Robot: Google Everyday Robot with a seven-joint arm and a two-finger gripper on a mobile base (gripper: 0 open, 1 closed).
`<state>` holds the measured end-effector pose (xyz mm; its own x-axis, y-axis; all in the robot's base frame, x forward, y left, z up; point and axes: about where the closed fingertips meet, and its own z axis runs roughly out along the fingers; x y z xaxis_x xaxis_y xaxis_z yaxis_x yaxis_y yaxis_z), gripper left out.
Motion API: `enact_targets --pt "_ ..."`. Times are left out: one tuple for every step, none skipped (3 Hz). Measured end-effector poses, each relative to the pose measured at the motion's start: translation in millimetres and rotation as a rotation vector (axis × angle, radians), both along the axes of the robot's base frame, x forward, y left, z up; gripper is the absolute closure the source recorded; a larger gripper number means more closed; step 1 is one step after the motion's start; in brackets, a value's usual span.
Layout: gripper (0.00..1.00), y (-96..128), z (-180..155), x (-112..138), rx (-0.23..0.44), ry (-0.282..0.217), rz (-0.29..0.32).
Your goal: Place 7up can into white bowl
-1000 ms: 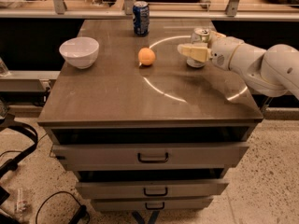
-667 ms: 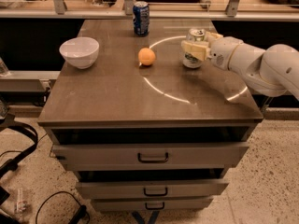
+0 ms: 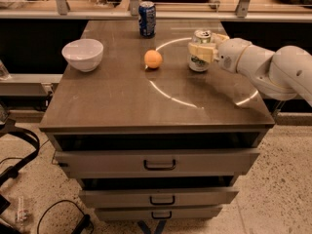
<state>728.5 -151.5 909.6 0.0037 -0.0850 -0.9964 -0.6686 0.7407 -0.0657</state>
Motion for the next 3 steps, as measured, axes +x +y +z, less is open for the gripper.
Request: enact_targets --pt "1.00 6 9 2 -0.008 -0.006 0.009" --pt "1.00 26 47 5 -0.003 -0.016 0.029" --pt "1.00 92 99 7 0.036 0.001 0.088"
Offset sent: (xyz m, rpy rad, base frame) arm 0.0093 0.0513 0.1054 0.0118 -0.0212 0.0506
